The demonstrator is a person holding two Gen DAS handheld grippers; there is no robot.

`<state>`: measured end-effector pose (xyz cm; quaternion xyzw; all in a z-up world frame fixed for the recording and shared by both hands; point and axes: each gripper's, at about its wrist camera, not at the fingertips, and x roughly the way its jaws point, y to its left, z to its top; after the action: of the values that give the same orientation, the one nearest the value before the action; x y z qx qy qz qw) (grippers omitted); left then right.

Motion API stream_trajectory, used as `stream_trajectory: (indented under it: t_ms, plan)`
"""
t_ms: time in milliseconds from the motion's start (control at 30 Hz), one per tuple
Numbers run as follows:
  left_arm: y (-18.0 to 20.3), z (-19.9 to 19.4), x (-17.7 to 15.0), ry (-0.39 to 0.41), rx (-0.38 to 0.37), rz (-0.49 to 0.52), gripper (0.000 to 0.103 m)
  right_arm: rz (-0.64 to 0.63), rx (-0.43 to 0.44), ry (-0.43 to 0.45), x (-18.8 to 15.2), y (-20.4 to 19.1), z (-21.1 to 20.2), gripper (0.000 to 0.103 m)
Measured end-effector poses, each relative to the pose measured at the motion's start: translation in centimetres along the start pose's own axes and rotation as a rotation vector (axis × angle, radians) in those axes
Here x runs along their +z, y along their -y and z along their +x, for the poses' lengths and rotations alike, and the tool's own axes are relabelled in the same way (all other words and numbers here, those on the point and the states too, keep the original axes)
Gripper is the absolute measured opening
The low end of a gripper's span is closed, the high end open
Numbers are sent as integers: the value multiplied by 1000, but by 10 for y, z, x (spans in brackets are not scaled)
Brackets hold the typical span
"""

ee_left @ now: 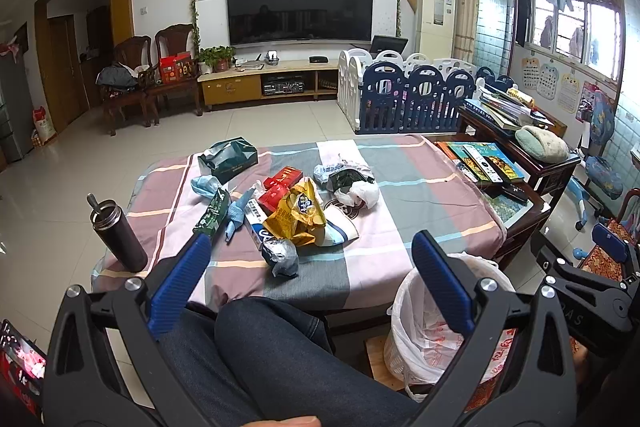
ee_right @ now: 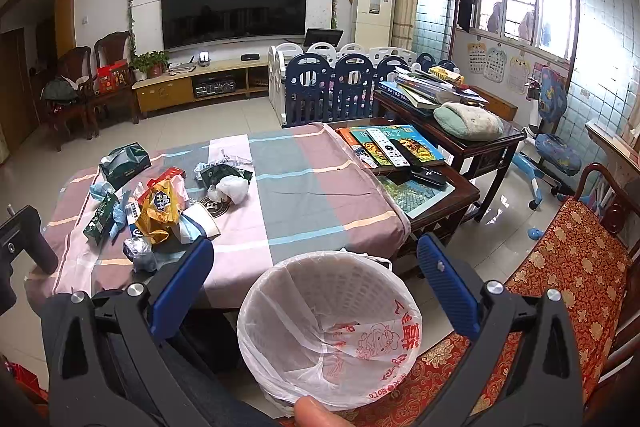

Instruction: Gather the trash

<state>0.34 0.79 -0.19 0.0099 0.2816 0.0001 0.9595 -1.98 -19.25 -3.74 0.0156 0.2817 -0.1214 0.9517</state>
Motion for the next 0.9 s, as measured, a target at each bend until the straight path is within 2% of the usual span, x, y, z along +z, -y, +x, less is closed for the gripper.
stream_trajectory:
  t_ms: [900]
  plan:
    - [1,1,1,-7,0,0,100,-2,-4,-4,-5,-2,5,100]
